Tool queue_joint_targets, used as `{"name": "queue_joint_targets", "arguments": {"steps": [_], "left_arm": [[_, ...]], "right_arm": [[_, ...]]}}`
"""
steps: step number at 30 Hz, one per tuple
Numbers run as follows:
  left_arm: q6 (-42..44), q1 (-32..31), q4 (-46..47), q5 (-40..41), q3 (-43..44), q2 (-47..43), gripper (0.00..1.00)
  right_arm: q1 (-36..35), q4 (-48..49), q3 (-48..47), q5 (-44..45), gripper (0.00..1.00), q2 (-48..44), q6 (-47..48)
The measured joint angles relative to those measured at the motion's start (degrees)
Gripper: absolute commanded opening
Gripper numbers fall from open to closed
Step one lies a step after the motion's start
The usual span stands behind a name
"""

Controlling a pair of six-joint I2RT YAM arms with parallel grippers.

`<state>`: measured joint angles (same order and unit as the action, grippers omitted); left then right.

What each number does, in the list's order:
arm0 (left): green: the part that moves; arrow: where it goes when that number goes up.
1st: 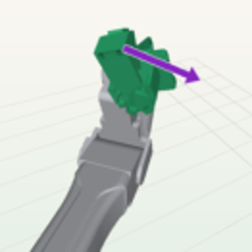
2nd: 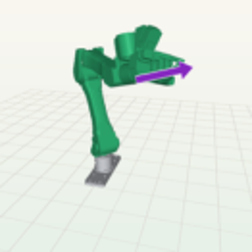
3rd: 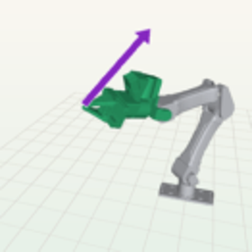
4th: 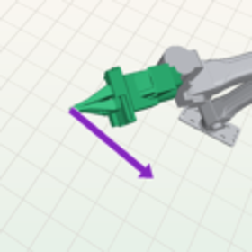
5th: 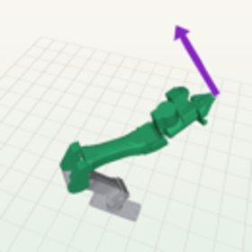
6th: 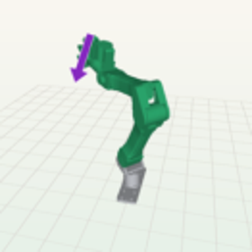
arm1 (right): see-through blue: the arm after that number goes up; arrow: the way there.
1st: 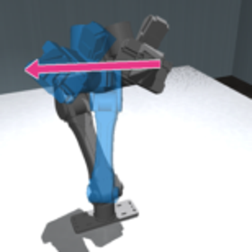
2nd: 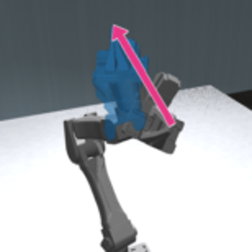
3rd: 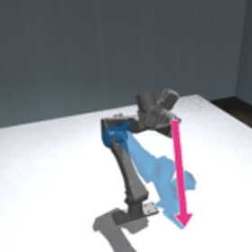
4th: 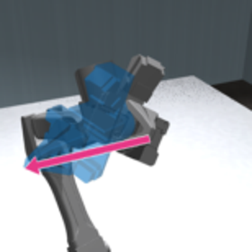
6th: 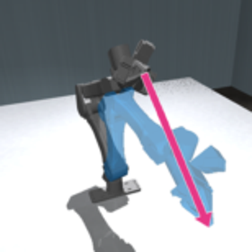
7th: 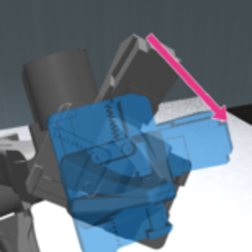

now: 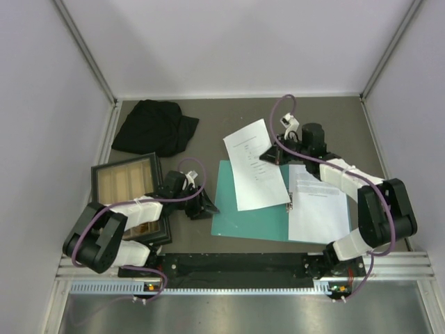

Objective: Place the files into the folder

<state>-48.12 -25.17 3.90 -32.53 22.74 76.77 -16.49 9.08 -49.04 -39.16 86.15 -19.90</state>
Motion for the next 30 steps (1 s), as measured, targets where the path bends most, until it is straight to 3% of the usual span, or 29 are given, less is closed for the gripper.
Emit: {"name": "queue_joint_targets", "arguments": {"steps": [19, 27, 30], "left_arm": [[-0.5, -0.2, 1.4, 0.1, -1.0, -0.5, 0.51], [-0.7, -0.4, 0.8, 1.6, -1.6, -2.3, 0.52], [-0.8, -0.4, -0.2, 2.6, -1.9, -3.6, 0.52]], "right_arm": [[-0.5, 10.2, 16.1, 8.0, 0.0, -2.8, -15.0], [-6.2, 9.6, 18.3, 17.1, 0.0, -4.8, -19.4], [-7.1, 7.6, 18.3, 19.4, 0.13, -4.8, -19.8]]}}
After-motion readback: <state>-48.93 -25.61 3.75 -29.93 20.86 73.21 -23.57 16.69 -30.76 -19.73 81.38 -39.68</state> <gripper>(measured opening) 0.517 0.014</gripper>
